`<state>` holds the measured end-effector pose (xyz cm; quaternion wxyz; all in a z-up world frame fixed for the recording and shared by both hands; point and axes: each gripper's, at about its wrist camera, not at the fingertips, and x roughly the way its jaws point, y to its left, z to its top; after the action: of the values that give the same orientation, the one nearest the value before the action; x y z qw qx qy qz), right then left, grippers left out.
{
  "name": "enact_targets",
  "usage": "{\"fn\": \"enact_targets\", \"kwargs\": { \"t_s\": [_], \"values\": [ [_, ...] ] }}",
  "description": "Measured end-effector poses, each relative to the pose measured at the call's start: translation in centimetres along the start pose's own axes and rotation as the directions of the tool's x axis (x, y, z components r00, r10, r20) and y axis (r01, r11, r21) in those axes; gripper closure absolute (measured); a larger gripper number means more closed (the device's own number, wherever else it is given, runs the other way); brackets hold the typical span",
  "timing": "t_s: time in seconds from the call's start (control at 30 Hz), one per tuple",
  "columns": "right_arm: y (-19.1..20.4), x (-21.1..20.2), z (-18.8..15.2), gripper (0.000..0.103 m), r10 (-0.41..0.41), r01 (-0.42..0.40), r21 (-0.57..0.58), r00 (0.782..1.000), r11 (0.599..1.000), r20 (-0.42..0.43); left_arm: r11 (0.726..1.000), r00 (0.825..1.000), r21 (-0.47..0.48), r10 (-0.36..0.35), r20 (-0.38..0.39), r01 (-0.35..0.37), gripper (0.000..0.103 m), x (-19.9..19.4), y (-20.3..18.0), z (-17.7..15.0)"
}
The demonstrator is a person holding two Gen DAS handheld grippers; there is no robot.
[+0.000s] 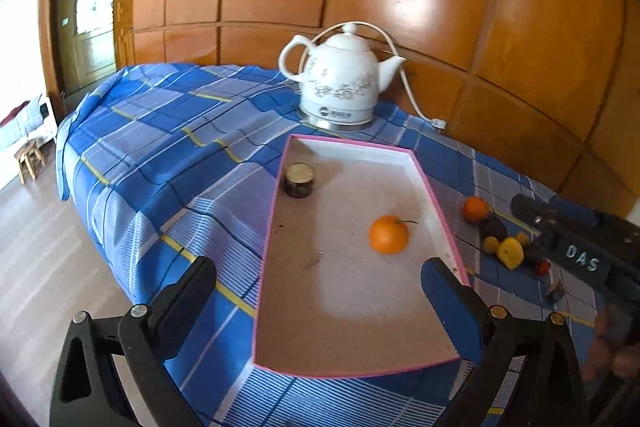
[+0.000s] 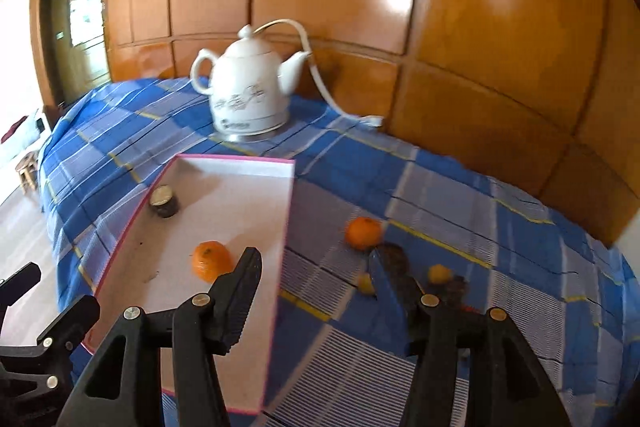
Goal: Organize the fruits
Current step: 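Move the right gripper back toward the fruit cluster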
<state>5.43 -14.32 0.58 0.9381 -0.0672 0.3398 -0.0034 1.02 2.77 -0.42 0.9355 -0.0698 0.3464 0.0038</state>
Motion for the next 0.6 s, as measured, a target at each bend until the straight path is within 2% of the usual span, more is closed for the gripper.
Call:
{"fn": "enact_targets", "kwargs": {
  "t_s": [0.27, 0.6],
  "values": [
    [-3.5, -2.3, -1.5, 0.046, -0.066, 0.064, 0.077, 0.997, 0.995, 0.026, 0.995, 0.999, 0.088, -0.038, -0.003, 0.038, 0.000, -0.5, -3.2, -0.1],
    [-5.8, -3.9, -2.5, 0.046, -0.096, 0.090, 0.112, 0.994, 0.990, 0.048, 0.980, 0.997, 0.184, -0.076, -0.001, 0.075, 0.000, -1.2, -6.7, -0.3]
  ]
}}
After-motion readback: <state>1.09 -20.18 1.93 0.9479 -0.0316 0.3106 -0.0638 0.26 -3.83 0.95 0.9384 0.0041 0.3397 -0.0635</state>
